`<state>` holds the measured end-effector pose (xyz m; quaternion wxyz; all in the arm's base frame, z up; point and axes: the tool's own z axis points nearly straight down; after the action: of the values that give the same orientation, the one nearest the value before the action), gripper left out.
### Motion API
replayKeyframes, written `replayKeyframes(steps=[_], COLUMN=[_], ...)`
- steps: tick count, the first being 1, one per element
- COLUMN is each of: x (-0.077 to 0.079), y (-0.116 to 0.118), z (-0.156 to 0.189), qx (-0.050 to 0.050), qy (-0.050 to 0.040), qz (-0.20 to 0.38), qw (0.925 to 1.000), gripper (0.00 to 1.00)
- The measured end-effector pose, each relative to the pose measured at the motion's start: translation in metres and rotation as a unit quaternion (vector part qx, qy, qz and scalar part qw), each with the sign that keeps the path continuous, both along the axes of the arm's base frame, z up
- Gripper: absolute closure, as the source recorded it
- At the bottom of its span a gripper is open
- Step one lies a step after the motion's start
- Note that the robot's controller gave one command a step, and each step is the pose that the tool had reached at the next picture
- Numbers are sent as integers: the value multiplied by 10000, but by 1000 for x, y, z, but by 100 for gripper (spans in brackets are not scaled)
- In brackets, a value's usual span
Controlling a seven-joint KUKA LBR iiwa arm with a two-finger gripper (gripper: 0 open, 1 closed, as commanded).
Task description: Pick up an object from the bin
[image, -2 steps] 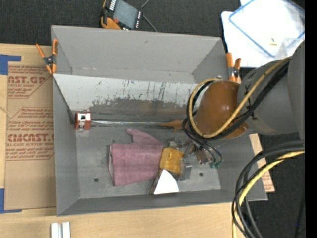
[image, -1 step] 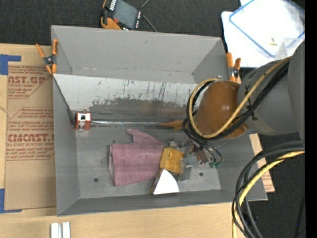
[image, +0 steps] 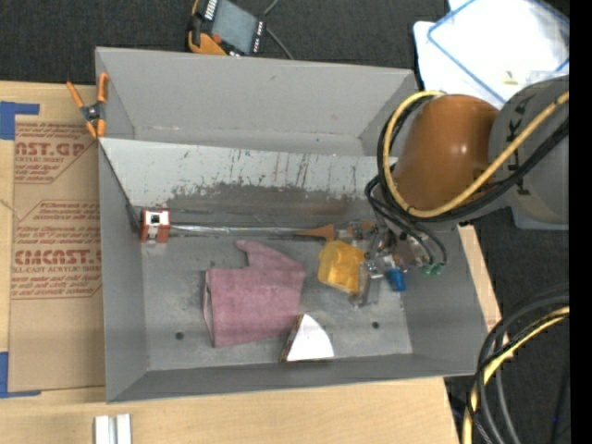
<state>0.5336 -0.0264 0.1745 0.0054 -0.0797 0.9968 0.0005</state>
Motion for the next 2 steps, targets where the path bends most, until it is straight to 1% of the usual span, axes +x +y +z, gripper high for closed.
replayKeyframes(steps=[1, 2], x=[-3, 6], y=[1, 1], z=[22, -51], qx=[1, -7], qy=[-16, -47], qz=[15, 199], qw=[10000, 9998], gripper=[100, 0])
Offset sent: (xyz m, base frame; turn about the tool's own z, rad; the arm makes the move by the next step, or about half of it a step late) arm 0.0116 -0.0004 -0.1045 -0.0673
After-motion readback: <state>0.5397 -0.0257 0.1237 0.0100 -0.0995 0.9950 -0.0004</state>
